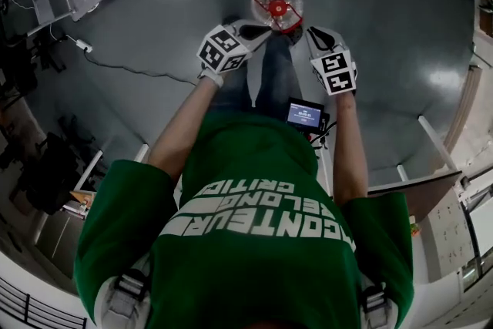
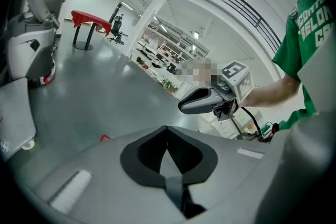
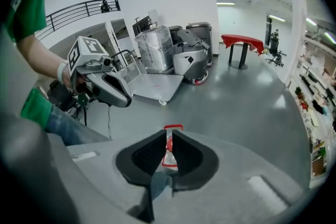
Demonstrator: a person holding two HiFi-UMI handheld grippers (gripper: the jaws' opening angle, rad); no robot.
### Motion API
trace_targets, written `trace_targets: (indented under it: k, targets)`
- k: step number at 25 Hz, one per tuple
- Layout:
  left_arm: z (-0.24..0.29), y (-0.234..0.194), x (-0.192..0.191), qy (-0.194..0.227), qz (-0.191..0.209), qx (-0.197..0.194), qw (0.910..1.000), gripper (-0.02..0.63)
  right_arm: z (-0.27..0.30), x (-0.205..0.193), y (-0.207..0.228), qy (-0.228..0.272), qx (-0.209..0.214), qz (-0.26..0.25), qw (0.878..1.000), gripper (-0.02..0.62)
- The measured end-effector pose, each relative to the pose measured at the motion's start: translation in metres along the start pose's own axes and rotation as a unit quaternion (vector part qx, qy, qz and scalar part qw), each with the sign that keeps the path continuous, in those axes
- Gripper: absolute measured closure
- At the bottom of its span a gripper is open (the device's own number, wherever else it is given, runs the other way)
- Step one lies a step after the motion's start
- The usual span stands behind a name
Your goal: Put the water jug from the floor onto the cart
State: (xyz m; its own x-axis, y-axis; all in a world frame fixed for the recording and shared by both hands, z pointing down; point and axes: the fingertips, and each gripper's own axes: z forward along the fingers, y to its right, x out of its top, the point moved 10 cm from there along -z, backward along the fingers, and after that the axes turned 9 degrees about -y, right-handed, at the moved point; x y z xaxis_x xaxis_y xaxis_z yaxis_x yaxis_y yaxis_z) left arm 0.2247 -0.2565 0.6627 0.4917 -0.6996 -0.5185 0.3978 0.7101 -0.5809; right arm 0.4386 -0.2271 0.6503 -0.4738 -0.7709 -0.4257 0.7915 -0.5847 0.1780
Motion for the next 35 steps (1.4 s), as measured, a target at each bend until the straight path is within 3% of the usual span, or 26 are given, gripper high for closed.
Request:
trace_targets:
  k: [9, 17, 21, 35]
  targets:
    - [0.053, -0.04, -0.054, -0.024, -0.037, 0.003, 0.999, 0.56, 0.114, -0.023, 0.008, -0.062, 0.016, -0.018, 0.998, 0.515]
    - [0.091, -0.078, -0.085, -0.06, -0.033, 0.012, 0.9976, 0.466, 0.173, -0.049, 0.003, -0.076, 0.028, 0.009, 0.997, 0.48]
    - [0.108, -0.095, -0.102, -0.072, -0.034, 0.023, 0.9966, 0.426, 0.195, -0.067, 0.007, -0.084, 0.021, 0.028, 0.996, 0.413]
    - [0.139, -0.122, -0.116, -0.08, -0.041, 0.021, 0.9957, 0.413, 0.258, -0.077, 0.01, -0.116, -0.015, 0.013, 0.993, 0.342]
